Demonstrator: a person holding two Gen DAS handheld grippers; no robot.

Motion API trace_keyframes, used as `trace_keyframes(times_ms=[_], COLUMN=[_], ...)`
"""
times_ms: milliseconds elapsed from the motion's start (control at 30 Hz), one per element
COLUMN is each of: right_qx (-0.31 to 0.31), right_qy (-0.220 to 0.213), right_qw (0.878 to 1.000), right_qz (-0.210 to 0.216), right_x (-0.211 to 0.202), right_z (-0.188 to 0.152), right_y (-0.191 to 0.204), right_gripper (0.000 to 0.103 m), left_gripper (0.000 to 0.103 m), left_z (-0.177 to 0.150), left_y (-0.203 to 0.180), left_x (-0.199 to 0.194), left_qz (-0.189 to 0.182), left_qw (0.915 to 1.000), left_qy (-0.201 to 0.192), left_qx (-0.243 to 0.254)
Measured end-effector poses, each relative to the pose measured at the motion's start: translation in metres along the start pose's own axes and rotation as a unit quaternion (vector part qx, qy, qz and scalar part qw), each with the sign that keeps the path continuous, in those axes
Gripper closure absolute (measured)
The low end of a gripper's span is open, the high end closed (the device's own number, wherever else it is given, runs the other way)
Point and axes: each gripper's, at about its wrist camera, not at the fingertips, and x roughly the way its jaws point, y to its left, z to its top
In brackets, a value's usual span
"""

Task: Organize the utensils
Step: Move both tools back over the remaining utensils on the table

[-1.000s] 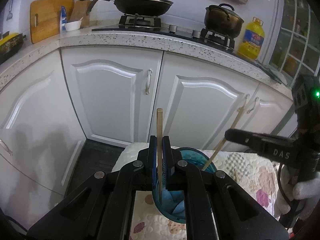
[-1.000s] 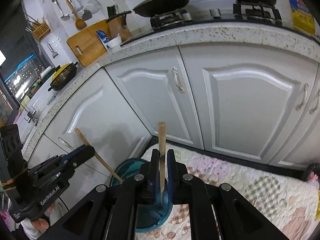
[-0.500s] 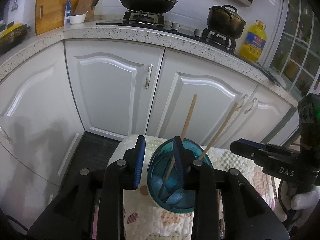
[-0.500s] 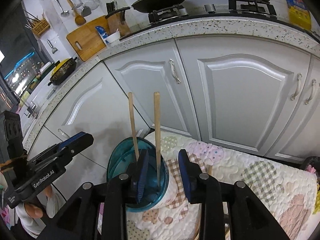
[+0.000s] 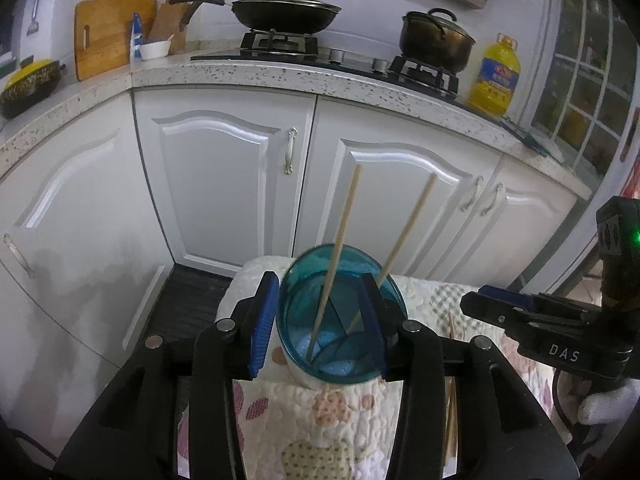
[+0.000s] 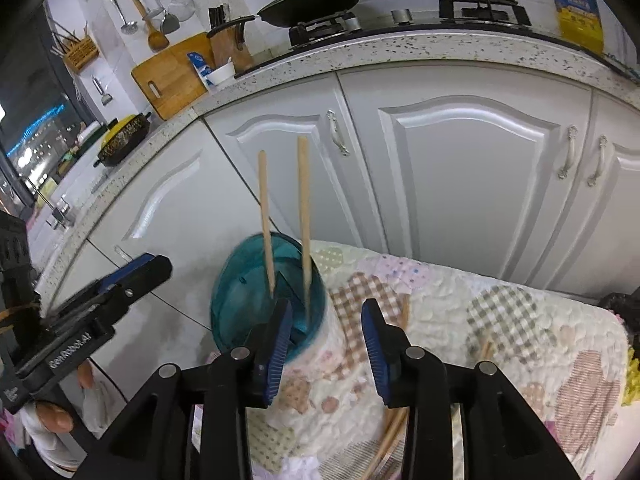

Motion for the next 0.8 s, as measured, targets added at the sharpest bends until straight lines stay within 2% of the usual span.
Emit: trace_keyframes(times_ms=[200,333,500,800], right_qx=[0.018,0.030,0.025,0.050], right_qy=[0.006,0.007,0.001,0.008], right_qw=[1.000,0.999,0.998,0.997], right_qz=[-0.016,-0.026,-0.052,-0.063], right_x=[-0.010,-0.017,-0.029,-0.038], right_z=[-0.023,-0.037,-0.054,-0.084], right_y=[-0.018,-0.029,-0.034,-0.059], right_gripper=[0.068,0.067,0.066,0.065], left_gripper=[0.062,0.052,0.051,0.050], left_z=[-0.015,-0.025,-0.036,-0.058], left_y=[-0.016,-0.028,-0.044,-0.060], left_x=[-0.005,-0.007,-0.008,-0.001], left_qz=[-0.007,-0.012,-0.025,-0.045], left_qw=[0.9999,0.9997,0.9990,0.9971], left_qy=[0.006,0.010,0.023,0.051], left_qx=[0.010,0.019,0.028,0.034])
